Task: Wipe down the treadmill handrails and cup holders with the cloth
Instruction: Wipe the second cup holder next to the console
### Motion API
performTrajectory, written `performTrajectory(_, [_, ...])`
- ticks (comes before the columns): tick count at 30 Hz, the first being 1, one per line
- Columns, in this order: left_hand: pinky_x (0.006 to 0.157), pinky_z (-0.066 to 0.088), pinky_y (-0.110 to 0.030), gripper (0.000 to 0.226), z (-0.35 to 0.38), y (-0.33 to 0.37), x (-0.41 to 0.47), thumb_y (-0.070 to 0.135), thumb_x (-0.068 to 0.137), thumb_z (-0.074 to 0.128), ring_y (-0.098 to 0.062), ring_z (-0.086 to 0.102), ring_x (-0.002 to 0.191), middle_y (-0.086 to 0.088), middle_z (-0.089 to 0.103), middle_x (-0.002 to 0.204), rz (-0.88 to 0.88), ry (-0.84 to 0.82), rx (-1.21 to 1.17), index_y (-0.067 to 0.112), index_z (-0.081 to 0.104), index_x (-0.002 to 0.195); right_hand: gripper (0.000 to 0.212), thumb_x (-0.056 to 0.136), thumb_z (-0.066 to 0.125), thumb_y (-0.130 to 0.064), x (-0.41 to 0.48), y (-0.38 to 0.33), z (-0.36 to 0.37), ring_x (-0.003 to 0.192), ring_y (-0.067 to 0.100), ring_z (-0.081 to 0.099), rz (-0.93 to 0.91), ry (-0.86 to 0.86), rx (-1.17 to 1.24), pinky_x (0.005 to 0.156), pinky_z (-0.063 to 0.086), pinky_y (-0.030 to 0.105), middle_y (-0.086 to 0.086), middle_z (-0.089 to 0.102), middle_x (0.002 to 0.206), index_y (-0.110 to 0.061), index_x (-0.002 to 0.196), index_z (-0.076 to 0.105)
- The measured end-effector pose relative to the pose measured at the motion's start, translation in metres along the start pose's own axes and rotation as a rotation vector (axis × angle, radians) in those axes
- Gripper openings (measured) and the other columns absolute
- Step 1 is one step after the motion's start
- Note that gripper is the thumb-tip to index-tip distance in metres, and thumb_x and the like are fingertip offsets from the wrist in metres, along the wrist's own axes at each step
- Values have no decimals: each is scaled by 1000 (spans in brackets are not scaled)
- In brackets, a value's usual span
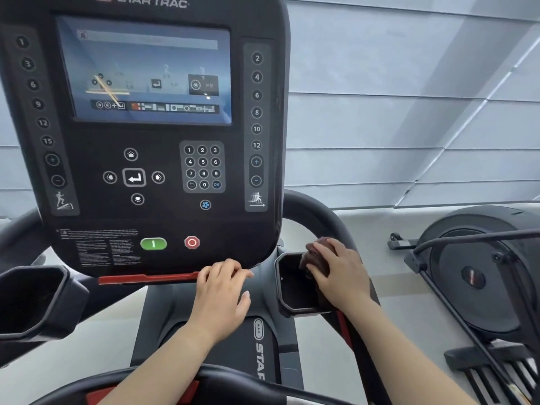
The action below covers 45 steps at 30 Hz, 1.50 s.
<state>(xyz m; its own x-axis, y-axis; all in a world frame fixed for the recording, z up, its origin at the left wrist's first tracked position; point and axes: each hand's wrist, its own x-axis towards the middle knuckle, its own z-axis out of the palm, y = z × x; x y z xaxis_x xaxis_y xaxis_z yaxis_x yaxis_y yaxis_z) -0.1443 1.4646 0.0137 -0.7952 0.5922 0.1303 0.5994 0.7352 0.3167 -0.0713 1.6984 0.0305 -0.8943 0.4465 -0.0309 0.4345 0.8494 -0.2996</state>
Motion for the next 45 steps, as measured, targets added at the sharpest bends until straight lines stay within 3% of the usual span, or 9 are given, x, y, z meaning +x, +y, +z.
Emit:
performTrajectory(5, [92, 37, -38, 30, -1, 0, 0, 28, 73, 63, -18, 55, 97, 6, 55, 100, 4, -9, 3, 27, 62, 103, 63, 80, 58, -54, 5, -4, 4, 113, 32, 45, 62, -83, -125, 93, 45, 46, -2, 31, 145, -43, 135, 29])
performTrajectory(14, [95, 33, -36, 28, -1, 0, 0, 27, 75, 60, -17, 53, 100, 6, 54, 102, -4, -29, -30, 27, 62, 103, 59, 81, 64, -39, 3, 1, 3, 104, 34, 49, 104, -87, -13, 89, 49, 44, 2, 38, 138, -43, 133, 36])
performTrajectory(19, [96, 30, -35, 28, -2, -1, -1, 28, 76, 59, -16, 51, 101, 7, 53, 103, -3, -46, -29, 28, 61, 104, 53, 80, 60, -19, 5, -2, -1, 100, 34, 53, 127, -40, 84, 88, 48, 39, 4, 48, 129, -40, 127, 46])
performTrajectory(26, [97, 30, -36, 27, 0, -1, 1, 29, 76, 59, -16, 51, 101, 7, 52, 102, -12, -40, -25, 28, 62, 103, 54, 73, 64, -7, -33, -17, -7, 99, 22, 57, -43, 216, 354, 89, 46, 31, -8, 56, 121, -39, 116, 57])
performTrajectory(30, [96, 30, -36, 27, 1, -1, 1, 30, 76, 59, -16, 50, 100, 7, 51, 101, -5, -40, -20, 29, 62, 103, 51, 76, 66, -19, -42, -45, 6, 110, 16, 51, -159, 126, 369, 94, 43, 28, -13, 52, 125, -40, 121, 53])
performTrajectory(34, [96, 30, -36, 28, -1, -1, 1, 32, 76, 59, -16, 50, 100, 7, 51, 102, 11, -60, -9, 30, 61, 104, 43, 83, 59, -42, -51, -56, 28, 102, 26, 51, -164, 32, 45, 78, 47, 37, -6, 49, 132, -41, 125, 49])
performTrajectory(39, [98, 29, -37, 28, -4, -2, 0, 29, 76, 59, -17, 50, 103, 7, 51, 103, 29, -67, -43, 29, 60, 104, 42, 66, 79, -29, -69, -50, 23, 83, 29, 61, -202, 61, -38, 54, 48, 39, 0, 64, 112, -34, 105, 64])
performTrajectory(42, [102, 27, -40, 29, -5, 0, 1, 27, 77, 59, -15, 49, 108, 8, 52, 107, 67, -38, -85, 29, 59, 107, 46, 67, 78, -21, -76, -35, 14, 91, 30, 60, -141, 103, 28, 61, 49, 41, 0, 61, 120, -34, 109, 64])
performTrajectory(45, [104, 28, -40, 31, -6, 14, 6, 27, 78, 57, -14, 46, 113, 8, 52, 113, 136, -17, -104, 28, 57, 110, 51, 68, 78, -13, -74, -15, -4, 94, 31, 58, -29, 276, 140, 71, 51, 45, 2, 60, 121, -31, 113, 63])
